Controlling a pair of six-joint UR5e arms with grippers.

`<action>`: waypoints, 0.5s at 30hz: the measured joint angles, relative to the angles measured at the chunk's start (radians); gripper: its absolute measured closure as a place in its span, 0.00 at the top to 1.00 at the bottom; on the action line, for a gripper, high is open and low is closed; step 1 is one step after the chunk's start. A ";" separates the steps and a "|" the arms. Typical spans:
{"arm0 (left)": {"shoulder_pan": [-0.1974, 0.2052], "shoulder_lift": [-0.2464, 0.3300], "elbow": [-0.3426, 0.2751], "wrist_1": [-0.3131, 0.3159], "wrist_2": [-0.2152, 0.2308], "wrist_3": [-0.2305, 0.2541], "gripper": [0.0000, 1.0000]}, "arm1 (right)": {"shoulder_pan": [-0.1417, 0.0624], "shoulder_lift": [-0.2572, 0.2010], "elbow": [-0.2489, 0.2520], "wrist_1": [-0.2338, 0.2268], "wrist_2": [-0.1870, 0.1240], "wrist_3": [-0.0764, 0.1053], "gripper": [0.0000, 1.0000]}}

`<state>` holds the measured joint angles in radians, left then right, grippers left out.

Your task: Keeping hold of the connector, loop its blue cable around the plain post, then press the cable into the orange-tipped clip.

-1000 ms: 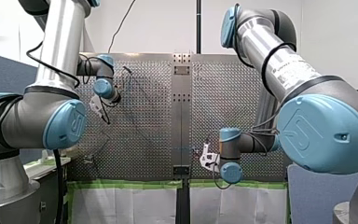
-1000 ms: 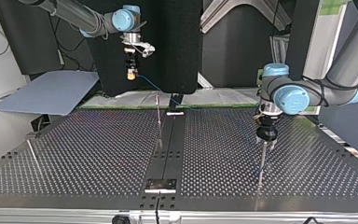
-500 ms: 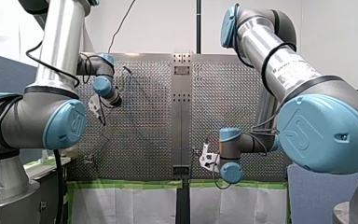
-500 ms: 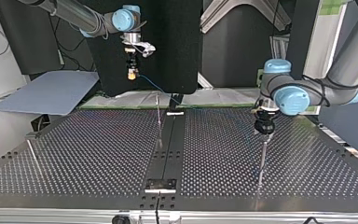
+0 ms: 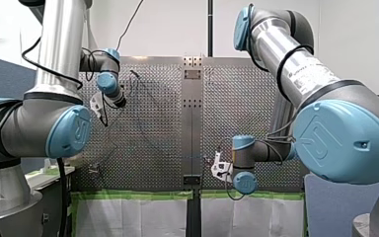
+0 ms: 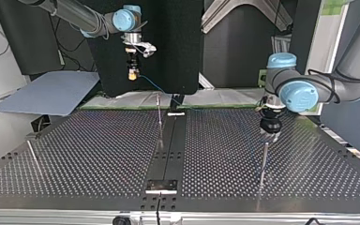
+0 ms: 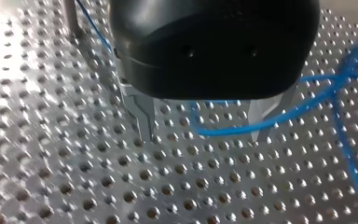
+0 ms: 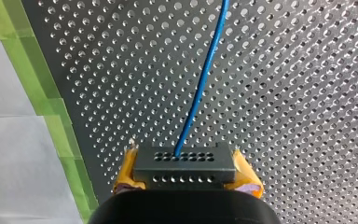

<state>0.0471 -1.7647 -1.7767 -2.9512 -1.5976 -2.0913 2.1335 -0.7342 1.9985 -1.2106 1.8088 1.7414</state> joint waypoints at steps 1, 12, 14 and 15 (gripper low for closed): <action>0.000 0.007 -0.005 0.004 0.001 -0.002 1.00 | 0.000 0.000 0.000 0.000 0.000 0.000 0.00; -0.016 0.070 -0.057 0.007 0.055 -0.007 1.00 | 0.000 0.000 0.000 0.002 0.000 0.002 0.00; -0.019 0.087 -0.075 0.006 0.060 -0.009 1.00 | 0.000 0.000 -0.002 0.002 0.000 0.000 0.00; -0.021 0.095 -0.083 0.005 0.062 -0.009 1.00 | 0.000 0.000 -0.003 0.002 0.000 -0.002 0.00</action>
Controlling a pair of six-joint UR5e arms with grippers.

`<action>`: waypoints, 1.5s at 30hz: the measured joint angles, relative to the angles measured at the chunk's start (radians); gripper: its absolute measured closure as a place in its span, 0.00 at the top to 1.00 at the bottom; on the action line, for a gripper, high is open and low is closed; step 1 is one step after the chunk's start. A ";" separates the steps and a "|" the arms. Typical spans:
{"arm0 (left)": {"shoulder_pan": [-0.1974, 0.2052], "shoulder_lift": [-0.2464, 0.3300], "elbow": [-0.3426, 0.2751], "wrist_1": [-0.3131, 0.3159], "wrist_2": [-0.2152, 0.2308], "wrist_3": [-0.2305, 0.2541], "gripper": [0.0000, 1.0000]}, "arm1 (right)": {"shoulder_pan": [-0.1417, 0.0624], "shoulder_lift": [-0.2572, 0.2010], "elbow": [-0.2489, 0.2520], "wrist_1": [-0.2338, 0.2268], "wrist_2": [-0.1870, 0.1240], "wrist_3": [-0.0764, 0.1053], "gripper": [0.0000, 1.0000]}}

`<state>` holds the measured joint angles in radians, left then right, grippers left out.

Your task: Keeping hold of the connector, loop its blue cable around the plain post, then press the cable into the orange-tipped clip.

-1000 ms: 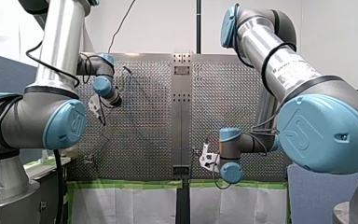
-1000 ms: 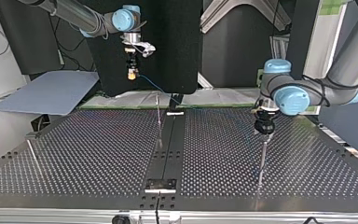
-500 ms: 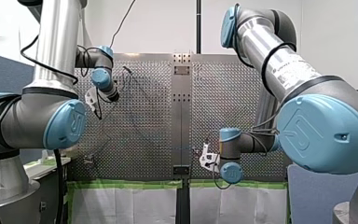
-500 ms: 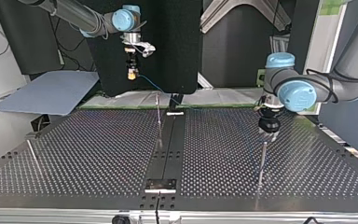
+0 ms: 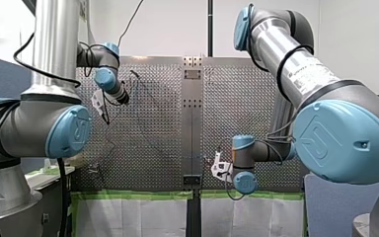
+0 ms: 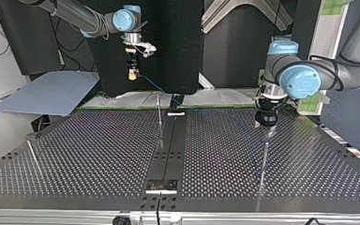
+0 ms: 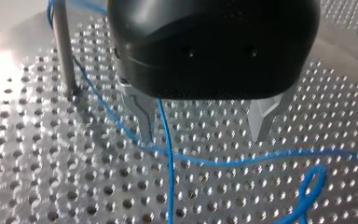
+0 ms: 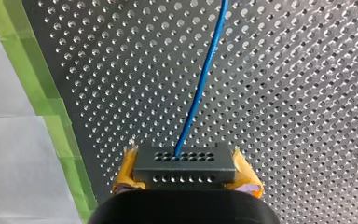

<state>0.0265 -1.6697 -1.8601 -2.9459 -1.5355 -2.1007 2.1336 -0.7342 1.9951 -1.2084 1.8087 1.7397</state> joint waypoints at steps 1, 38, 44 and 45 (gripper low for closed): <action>-0.002 0.009 -0.009 -0.001 0.002 -0.001 1.00 | 0.000 0.000 -0.003 0.001 0.000 -0.003 0.00; -0.014 0.333 0.105 -0.287 -0.085 0.179 1.00 | -0.003 0.000 -0.041 0.059 -0.004 -0.028 0.00; -0.023 0.306 0.158 -0.340 -0.089 0.221 1.00 | -0.004 0.000 -0.041 0.059 -0.010 -0.029 0.00; -0.025 0.301 0.165 -0.348 -0.086 0.223 1.00 | -0.004 0.000 -0.041 0.059 -0.011 -0.029 0.00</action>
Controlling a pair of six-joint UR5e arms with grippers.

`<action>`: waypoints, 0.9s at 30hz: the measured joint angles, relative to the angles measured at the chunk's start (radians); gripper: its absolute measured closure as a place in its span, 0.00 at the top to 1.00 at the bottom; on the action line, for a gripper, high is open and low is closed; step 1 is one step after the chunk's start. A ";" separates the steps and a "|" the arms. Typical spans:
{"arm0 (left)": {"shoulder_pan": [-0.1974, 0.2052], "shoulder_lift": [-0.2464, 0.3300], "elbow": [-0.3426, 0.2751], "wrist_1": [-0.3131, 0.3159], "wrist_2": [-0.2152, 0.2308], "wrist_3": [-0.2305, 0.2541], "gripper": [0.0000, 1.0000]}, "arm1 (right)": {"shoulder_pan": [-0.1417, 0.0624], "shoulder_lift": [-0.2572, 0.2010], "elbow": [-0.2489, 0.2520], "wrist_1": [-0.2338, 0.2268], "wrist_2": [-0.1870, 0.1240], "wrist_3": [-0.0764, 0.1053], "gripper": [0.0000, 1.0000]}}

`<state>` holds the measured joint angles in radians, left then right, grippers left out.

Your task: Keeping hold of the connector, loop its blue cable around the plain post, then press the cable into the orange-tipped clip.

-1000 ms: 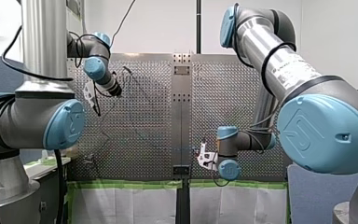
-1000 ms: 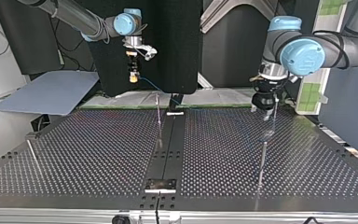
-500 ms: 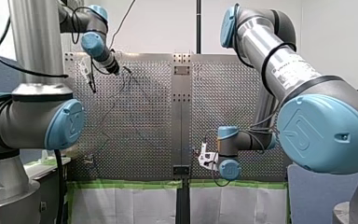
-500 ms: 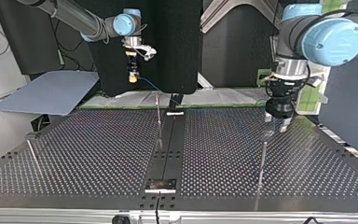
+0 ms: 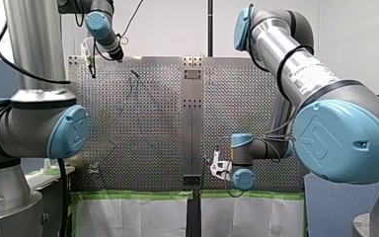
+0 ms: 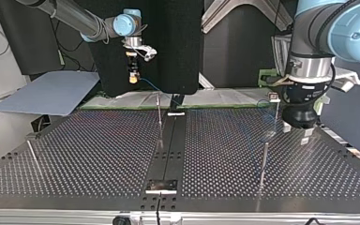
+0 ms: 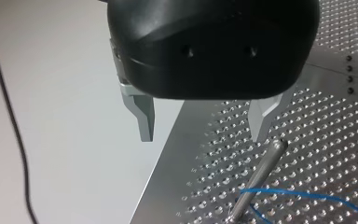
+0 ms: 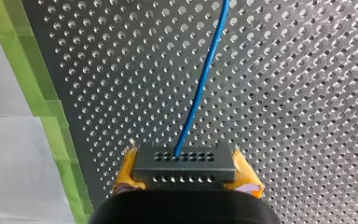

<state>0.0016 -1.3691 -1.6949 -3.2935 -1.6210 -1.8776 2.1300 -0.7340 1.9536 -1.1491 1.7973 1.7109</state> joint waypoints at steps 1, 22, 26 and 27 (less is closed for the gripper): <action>-0.003 -0.006 0.008 -0.008 0.004 0.002 1.00 | 0.000 0.000 0.000 0.000 -0.001 0.000 0.00; -0.057 -0.111 0.210 -0.209 -0.015 0.048 1.00 | -0.002 0.000 0.000 0.037 -0.023 0.002 0.00; -0.071 -0.121 0.250 -0.250 -0.017 0.051 1.00 | -0.002 0.000 -0.001 0.038 -0.031 0.006 0.00; -0.075 -0.124 0.258 -0.259 -0.017 0.051 1.00 | -0.002 0.000 -0.001 0.038 -0.032 0.007 0.00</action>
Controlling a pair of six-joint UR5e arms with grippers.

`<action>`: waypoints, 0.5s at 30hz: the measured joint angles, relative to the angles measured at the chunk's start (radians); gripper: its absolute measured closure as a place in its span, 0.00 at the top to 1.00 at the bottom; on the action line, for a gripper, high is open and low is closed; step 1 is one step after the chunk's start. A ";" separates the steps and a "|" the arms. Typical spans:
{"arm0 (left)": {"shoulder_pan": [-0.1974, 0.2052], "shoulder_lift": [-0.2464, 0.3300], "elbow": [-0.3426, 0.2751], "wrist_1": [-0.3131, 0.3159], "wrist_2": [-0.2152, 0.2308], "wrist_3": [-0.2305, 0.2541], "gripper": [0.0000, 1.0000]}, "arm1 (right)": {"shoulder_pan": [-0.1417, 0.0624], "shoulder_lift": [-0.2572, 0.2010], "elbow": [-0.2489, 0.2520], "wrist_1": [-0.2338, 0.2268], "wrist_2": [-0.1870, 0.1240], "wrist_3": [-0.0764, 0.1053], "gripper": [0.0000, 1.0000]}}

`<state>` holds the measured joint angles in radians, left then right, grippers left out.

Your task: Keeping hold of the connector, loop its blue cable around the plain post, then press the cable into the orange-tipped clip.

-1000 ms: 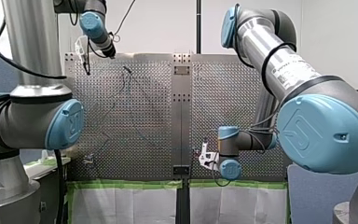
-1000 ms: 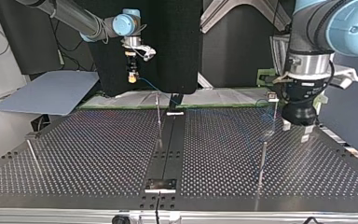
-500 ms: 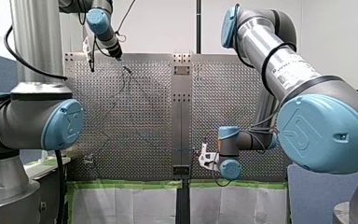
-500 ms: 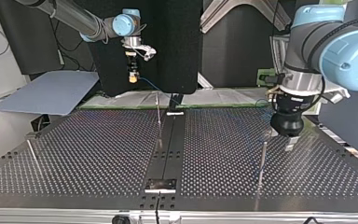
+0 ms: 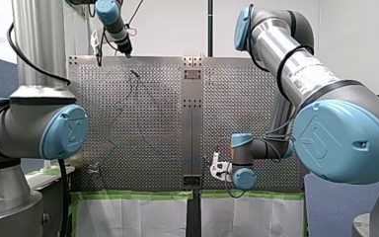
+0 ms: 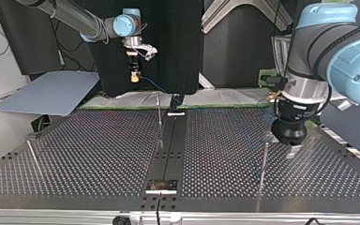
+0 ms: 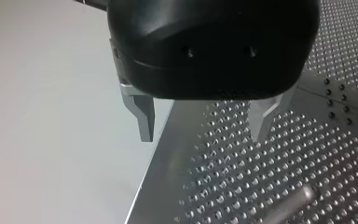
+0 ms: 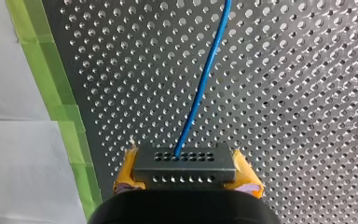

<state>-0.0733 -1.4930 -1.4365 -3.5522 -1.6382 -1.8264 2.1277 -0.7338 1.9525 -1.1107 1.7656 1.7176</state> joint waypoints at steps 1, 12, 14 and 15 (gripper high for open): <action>-0.004 -0.004 0.009 -0.008 -0.001 0.000 1.00 | 0.000 0.000 0.000 0.000 -0.001 0.000 0.00; -0.049 -0.032 0.108 -0.115 -0.034 -0.014 1.00 | -0.001 0.000 0.000 0.003 -0.004 -0.003 0.00; -0.053 -0.034 0.107 -0.135 -0.044 -0.014 1.00 | -0.001 0.000 0.000 0.003 -0.004 -0.004 0.00; -0.054 -0.034 0.103 -0.143 -0.050 -0.015 1.00 | -0.001 0.000 0.000 0.003 -0.004 -0.004 0.00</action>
<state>-0.1271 -1.5273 -1.3335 -3.6949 -1.6877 -1.8411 2.1269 -0.7341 1.9523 -1.1075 1.7612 1.7132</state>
